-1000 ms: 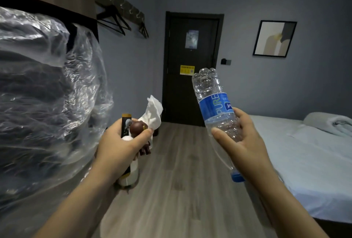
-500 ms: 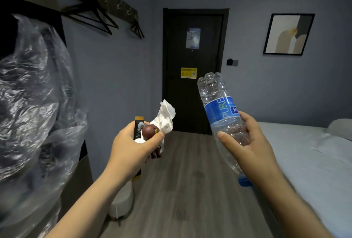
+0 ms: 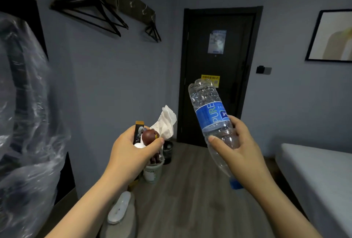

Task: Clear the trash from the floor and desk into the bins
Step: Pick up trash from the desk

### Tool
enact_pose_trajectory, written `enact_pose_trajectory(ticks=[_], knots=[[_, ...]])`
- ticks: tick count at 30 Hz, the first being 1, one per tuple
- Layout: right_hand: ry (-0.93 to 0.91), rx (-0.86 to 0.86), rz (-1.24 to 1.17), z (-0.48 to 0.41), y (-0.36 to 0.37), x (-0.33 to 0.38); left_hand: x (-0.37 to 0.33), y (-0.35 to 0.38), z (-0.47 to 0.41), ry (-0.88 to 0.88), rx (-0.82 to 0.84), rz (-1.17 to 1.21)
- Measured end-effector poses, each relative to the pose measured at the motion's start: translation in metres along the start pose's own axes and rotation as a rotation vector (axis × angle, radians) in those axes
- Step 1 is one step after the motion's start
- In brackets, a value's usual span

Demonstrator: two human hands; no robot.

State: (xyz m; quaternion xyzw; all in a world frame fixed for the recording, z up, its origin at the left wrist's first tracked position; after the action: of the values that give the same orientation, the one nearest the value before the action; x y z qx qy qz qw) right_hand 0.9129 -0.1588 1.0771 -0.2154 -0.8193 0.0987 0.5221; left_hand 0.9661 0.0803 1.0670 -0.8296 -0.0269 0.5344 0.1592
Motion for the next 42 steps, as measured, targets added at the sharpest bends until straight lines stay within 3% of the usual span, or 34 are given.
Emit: enact_pose_trajectory(ticks=[11,34,42], knots=[[0.001,0.009,-0.021,-0.215,0.072,-0.067,0.093,-0.046,-0.216,0.017,0.017,0.050],[0.055,0.127,-0.105,-0.627,0.125,-0.313,0.305,-0.016,-0.614,-0.089,-0.025,-0.022],[0.096,0.220,-0.084,-0.764,0.196,-0.399,0.430,-0.044,-0.748,-0.176,-0.018,-0.083]])
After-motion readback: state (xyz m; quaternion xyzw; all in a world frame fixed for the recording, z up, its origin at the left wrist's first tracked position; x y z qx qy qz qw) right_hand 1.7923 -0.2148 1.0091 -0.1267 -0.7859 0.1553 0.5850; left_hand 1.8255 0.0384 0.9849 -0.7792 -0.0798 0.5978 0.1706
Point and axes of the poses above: each hand's wrist, its own z-axis away from the middle knuckle, its own y-axis out of the palm, x = y × z, the point moved 4 cm from there along -z, towards the middle knuckle, and after that the axes turned 14 degrees about x, right-handed, at the moved point
